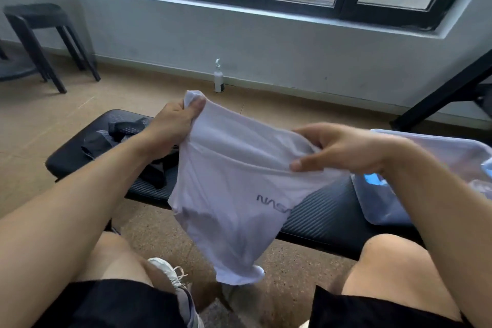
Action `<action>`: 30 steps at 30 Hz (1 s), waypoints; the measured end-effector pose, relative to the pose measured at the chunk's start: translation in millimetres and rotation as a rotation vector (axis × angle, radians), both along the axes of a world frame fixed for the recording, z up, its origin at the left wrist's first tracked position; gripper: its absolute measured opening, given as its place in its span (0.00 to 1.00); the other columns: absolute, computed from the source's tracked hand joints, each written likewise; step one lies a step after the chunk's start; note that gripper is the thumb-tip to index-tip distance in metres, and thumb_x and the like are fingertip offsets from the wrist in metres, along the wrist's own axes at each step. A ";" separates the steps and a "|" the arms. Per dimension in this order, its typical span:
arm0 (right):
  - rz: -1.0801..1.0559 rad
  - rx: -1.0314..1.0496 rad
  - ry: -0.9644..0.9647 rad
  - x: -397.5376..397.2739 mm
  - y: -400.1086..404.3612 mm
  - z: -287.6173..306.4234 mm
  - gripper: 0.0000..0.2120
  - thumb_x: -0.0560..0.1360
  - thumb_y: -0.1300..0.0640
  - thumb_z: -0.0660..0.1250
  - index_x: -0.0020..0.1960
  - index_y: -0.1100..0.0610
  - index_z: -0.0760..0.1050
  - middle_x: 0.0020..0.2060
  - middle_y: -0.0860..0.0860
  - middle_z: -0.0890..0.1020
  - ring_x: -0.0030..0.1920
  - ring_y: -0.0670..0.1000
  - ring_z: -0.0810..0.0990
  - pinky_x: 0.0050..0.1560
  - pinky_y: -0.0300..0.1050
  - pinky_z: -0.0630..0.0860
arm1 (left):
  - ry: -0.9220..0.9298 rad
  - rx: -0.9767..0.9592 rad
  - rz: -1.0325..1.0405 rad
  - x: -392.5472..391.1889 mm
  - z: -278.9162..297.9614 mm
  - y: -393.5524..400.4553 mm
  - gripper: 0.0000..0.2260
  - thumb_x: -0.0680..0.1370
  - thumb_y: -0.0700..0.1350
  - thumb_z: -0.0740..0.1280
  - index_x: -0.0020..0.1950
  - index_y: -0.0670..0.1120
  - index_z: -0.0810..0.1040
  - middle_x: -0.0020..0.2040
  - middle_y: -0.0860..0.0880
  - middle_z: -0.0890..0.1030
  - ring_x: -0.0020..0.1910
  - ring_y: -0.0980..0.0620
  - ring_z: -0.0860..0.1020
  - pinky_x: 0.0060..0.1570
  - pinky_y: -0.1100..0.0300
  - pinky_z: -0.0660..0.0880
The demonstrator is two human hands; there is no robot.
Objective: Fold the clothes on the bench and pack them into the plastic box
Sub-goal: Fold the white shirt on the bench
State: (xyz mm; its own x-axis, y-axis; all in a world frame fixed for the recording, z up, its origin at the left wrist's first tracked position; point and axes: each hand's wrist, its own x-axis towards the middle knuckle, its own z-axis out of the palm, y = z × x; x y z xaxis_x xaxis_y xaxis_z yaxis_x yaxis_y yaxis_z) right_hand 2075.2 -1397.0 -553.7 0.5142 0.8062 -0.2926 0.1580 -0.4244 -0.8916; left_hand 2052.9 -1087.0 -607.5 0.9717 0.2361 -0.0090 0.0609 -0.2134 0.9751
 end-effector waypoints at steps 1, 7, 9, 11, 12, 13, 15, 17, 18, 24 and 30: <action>0.006 0.041 0.029 0.8 -4.5 14.9 0.21 0.74 0.59 0.73 0.66 0.60 0.77 0.54 0.55 0.86 0.50 0.50 0.84 0.48 0.42 0.82 | -0.016 -0.007 -0.027 -1.7 7.6 -1.3 0.18 0.81 0.60 0.63 0.43 0.47 0.80 0.36 0.51 0.82 0.35 0.53 0.80 0.33 0.60 0.77; 0.117 0.338 0.137 -0.6 -22.2 80.9 0.30 0.62 0.40 0.81 0.60 0.52 0.84 0.50 0.50 0.87 0.46 0.46 0.86 0.43 0.38 0.83 | -0.078 -0.220 -0.240 4.4 70.0 -12.9 0.17 0.79 0.57 0.64 0.44 0.44 0.79 0.36 0.48 0.82 0.32 0.53 0.81 0.34 0.60 0.80; 0.015 0.259 0.068 7.9 -19.1 95.8 0.33 0.59 0.39 0.82 0.60 0.54 0.84 0.50 0.52 0.87 0.44 0.47 0.87 0.40 0.39 0.83 | -0.146 -0.254 -0.257 15.4 87.1 -10.8 0.16 0.77 0.56 0.65 0.44 0.44 0.80 0.38 0.48 0.83 0.35 0.53 0.82 0.38 0.59 0.80; -0.116 -0.074 -0.166 28.8 -14.5 102.8 0.35 0.58 0.36 0.81 0.58 0.55 0.83 0.50 0.56 0.87 0.42 0.50 0.87 0.38 0.41 0.82 | -0.153 0.019 -0.178 32.3 89.2 -2.8 0.15 0.80 0.55 0.65 0.47 0.43 0.81 0.40 0.48 0.82 0.37 0.54 0.81 0.41 0.58 0.78; -0.156 -0.265 -0.278 41.4 -12.0 102.7 0.33 0.60 0.35 0.78 0.57 0.55 0.83 0.50 0.56 0.87 0.43 0.51 0.87 0.40 0.43 0.82 | -0.112 0.212 -0.140 41.7 84.5 3.3 0.16 0.81 0.55 0.64 0.49 0.42 0.81 0.41 0.47 0.80 0.38 0.52 0.79 0.41 0.58 0.76; -0.182 -0.396 -0.322 52.3 -10.0 100.4 0.32 0.61 0.36 0.76 0.56 0.56 0.83 0.49 0.55 0.88 0.45 0.53 0.87 0.44 0.45 0.82 | -0.043 0.346 -0.127 50.4 77.9 10.2 0.17 0.82 0.55 0.64 0.51 0.41 0.81 0.41 0.46 0.79 0.39 0.51 0.77 0.39 0.57 0.75; -0.178 -0.535 -0.290 65.1 -6.7 90.2 0.34 0.57 0.39 0.81 0.57 0.58 0.83 0.49 0.55 0.88 0.49 0.57 0.87 0.53 0.51 0.82 | 0.092 0.477 -0.126 63.6 64.9 22.2 0.17 0.81 0.54 0.66 0.54 0.40 0.82 0.38 0.47 0.76 0.34 0.50 0.72 0.31 0.59 0.70; -0.164 -0.647 -0.280 78.0 -4.5 76.4 0.33 0.54 0.47 0.86 0.55 0.59 0.83 0.48 0.57 0.88 0.50 0.59 0.87 0.57 0.55 0.82 | 0.152 0.533 -0.111 73.4 56.4 27.6 0.16 0.80 0.53 0.67 0.53 0.41 0.83 0.32 0.48 0.72 0.27 0.52 0.65 0.23 0.62 0.64; -0.167 -0.708 -0.324 85.7 -4.6 68.5 0.27 0.58 0.51 0.86 0.53 0.59 0.83 0.47 0.57 0.88 0.49 0.60 0.87 0.56 0.55 0.82 | 0.162 0.546 -0.101 78.6 53.2 28.0 0.16 0.80 0.54 0.67 0.52 0.41 0.83 0.31 0.48 0.71 0.25 0.52 0.64 0.20 0.63 0.61; -0.604 -0.744 -0.721 133.1 -0.5 47.0 0.17 0.67 0.53 0.82 0.48 0.63 0.82 0.37 0.57 0.83 0.33 0.56 0.81 0.35 0.49 0.81 | 0.260 0.246 -0.079 99.9 46.6 12.1 0.13 0.84 0.52 0.61 0.54 0.43 0.76 0.36 0.46 0.84 0.26 0.53 0.82 0.22 0.65 0.75; -1.092 -0.198 -0.341 164.6 8.4 41.1 0.09 0.81 0.61 0.66 0.54 0.68 0.76 0.34 0.60 0.81 0.22 0.53 0.81 0.24 0.46 0.81 | 0.140 0.025 -0.107 130.6 53.5 5.5 0.14 0.84 0.49 0.61 0.63 0.42 0.76 0.62 0.40 0.81 0.54 0.42 0.82 0.51 0.51 0.82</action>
State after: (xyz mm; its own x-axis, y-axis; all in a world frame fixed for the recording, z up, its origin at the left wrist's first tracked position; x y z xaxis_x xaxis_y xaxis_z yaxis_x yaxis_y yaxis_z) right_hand 2239.9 -1388.6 -512.6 0.9842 -0.1596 -0.0761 -0.1590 -0.6106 -0.7758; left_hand 2183.5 -1081.6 -554.0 0.9809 0.1335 -0.1417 0.1717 -0.2501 0.9529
